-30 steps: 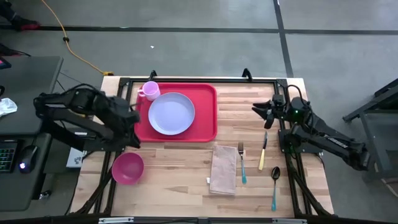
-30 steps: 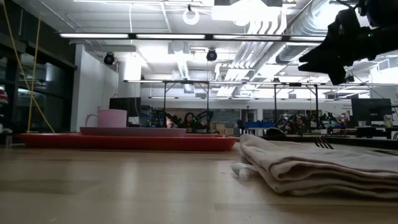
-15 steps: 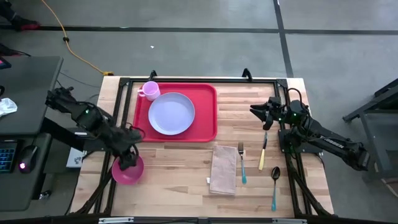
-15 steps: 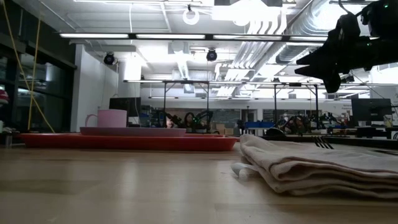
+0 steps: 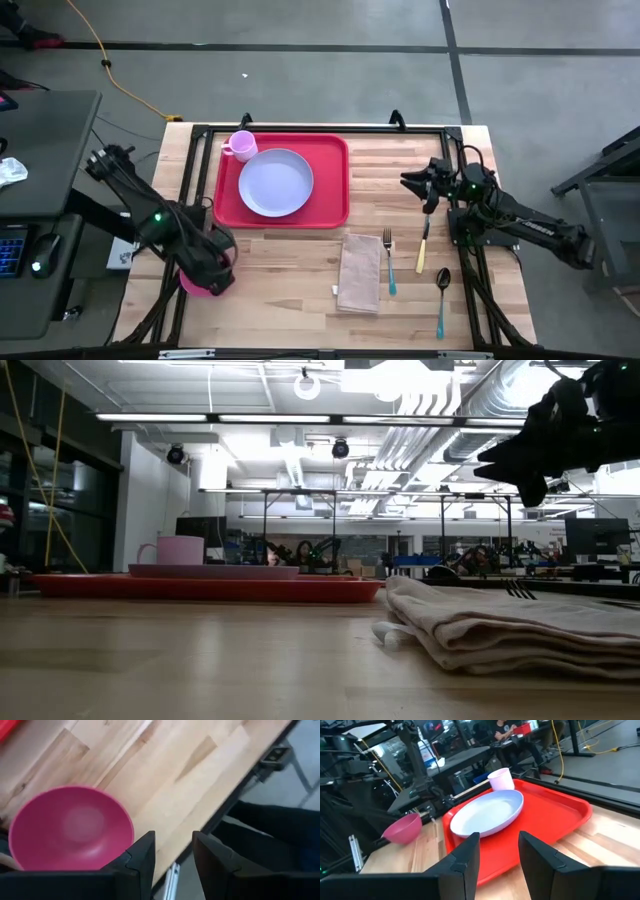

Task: Set up tray
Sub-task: Put the pink bowl on top of the blue plate on the red tray

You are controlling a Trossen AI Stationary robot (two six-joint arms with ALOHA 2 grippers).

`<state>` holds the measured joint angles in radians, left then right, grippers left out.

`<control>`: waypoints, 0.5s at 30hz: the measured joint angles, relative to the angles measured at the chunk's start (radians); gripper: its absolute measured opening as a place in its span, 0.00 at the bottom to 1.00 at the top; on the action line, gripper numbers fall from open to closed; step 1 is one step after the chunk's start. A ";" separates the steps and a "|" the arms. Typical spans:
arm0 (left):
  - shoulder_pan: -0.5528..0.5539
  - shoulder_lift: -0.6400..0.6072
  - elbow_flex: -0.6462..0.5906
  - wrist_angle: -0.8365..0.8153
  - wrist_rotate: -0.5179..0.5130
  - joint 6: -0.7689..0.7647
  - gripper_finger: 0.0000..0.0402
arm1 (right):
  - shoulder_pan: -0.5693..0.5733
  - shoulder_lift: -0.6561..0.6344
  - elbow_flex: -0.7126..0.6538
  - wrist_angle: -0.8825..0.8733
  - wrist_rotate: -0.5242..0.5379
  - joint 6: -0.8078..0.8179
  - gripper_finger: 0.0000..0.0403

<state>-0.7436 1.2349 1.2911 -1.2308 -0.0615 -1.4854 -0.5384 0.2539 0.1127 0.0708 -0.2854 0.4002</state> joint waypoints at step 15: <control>-0.024 0.198 -0.001 0.038 0.014 -0.125 0.40 | 0.059 0.000 -0.047 -0.007 0.024 -0.019 0.28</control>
<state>-0.7677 1.4326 1.2903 -1.1927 -0.0477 -1.6100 -0.4795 0.2539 0.0658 0.0634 -0.2615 0.3813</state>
